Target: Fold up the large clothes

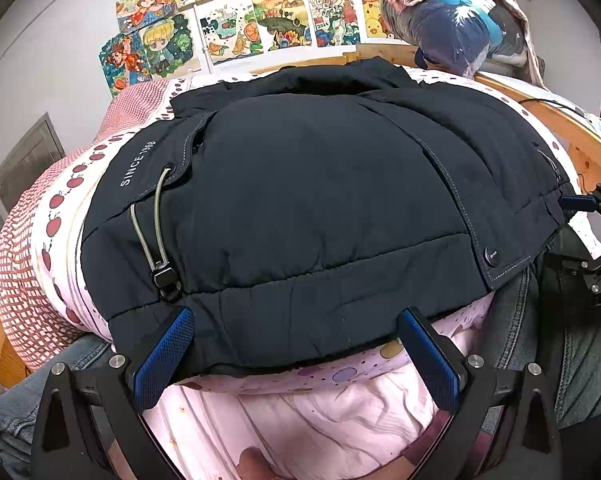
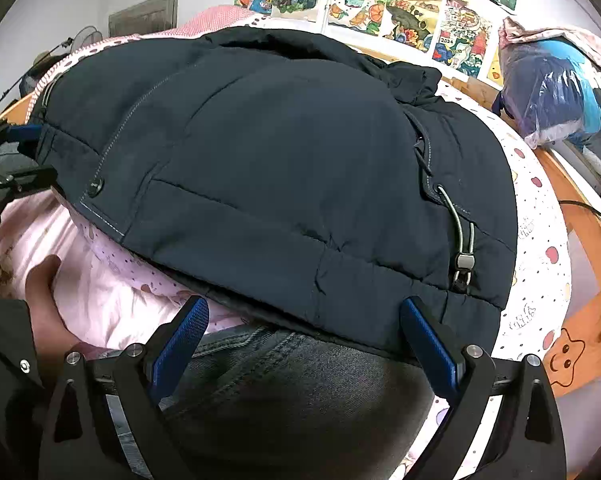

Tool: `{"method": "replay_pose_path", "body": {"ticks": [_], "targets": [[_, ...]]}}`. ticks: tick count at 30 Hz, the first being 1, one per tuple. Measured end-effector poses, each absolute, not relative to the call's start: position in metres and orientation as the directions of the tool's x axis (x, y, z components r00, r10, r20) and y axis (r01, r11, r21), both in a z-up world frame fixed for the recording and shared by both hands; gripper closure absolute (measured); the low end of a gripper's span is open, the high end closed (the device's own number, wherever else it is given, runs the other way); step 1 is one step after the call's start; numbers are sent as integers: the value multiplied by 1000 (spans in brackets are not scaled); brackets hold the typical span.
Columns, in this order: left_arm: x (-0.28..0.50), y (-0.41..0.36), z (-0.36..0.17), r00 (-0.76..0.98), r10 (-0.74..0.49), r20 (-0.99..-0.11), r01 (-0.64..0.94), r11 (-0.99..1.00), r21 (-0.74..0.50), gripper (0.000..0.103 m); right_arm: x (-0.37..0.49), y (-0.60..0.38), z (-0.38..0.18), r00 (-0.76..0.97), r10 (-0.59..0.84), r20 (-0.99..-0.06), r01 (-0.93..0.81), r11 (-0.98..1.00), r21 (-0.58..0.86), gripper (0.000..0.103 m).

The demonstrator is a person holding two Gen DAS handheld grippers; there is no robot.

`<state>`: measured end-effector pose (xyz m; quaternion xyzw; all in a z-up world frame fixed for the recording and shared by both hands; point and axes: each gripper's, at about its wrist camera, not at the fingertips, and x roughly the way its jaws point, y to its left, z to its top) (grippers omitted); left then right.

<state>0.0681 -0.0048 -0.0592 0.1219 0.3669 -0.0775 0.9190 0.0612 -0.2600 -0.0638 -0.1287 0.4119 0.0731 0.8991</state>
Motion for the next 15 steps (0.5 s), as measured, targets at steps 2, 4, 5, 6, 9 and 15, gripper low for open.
{"method": "replay_pose_path", "body": {"ticks": [2, 4, 5, 6, 9, 15], "targets": [[69, -4, -60, 716, -55, -695, 232, 959, 162, 0, 61, -258, -64, 650, 18, -760, -237, 955, -180, 9], [70, -4, -60, 715, -57, -697, 231, 960, 159, 0, 63, -258, -65, 649, 12, -760, -237, 953, -187, 9], [70, -4, -60, 713, -58, -698, 231, 960, 156, 0, 64, -257, -65, 649, 8, -761, -236, 953, -191, 9], [70, -3, -59, 712, -60, -699, 231, 961, 153, 0, 65, -256, -66, 649, 3, -760, -234, 952, -196, 9], [71, -2, -60, 709, -64, -702, 231, 962, 145, 0, 65, -254, -66, 652, -5, -758, -227, 953, -202, 9], [73, 0, -58, 704, -78, -706, 227, 967, 120, 0, 64, -255, -65, 655, 0, -756, -215, 959, -186, 9]]}}
